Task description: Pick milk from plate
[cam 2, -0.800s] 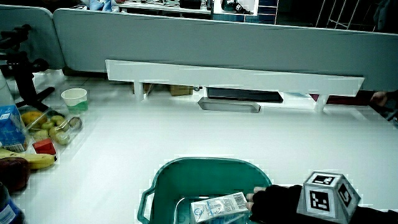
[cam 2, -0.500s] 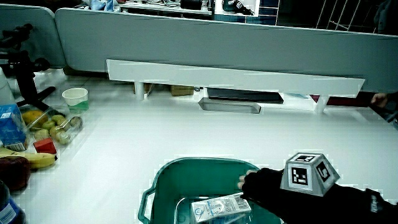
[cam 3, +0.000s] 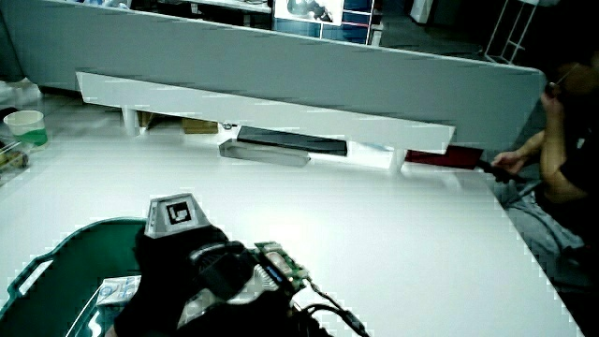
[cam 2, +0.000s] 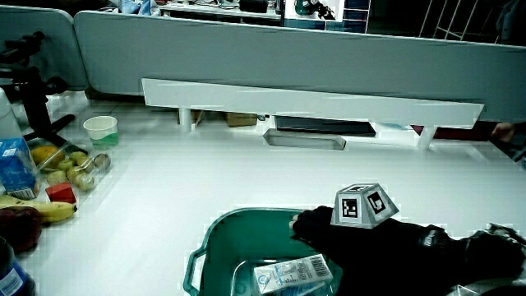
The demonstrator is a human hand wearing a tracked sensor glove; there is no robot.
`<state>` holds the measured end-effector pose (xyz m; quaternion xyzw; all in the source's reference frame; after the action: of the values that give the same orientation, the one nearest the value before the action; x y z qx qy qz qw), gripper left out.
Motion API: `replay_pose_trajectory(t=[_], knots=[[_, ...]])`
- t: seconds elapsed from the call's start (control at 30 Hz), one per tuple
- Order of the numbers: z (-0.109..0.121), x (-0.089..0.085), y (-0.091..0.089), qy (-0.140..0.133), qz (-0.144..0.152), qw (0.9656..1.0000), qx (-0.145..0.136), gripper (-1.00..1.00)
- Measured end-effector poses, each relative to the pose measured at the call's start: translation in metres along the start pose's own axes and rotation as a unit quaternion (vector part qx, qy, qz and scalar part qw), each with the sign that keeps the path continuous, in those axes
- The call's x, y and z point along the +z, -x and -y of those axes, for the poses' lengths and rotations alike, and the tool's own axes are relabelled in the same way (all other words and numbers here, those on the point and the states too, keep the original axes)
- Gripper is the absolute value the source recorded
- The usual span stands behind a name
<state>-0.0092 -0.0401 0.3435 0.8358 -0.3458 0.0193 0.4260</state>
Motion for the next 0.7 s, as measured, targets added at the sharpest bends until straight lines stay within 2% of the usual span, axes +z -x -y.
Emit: replay_pose_trajectory(t=[0.03, 0.1, 0.23, 0.43, 0.7], knots=[[-0.004, -0.001, 0.0, 0.003, 0.004, 1.0, -0.006, 0.0], [-0.009, 0.0, 0.0, 0.001, 0.001, 1.0, 0.001, 0.0], [-0.021, -0.003, -0.005, 0.017, -0.013, 0.9998, 0.003, 0.0], [-0.037, -0.006, -0.01, 0.035, -0.021, 0.9991, -0.011, 0.0], [-0.053, -0.013, -0.015, 0.04, -0.025, 0.9988, -0.012, 0.0]])
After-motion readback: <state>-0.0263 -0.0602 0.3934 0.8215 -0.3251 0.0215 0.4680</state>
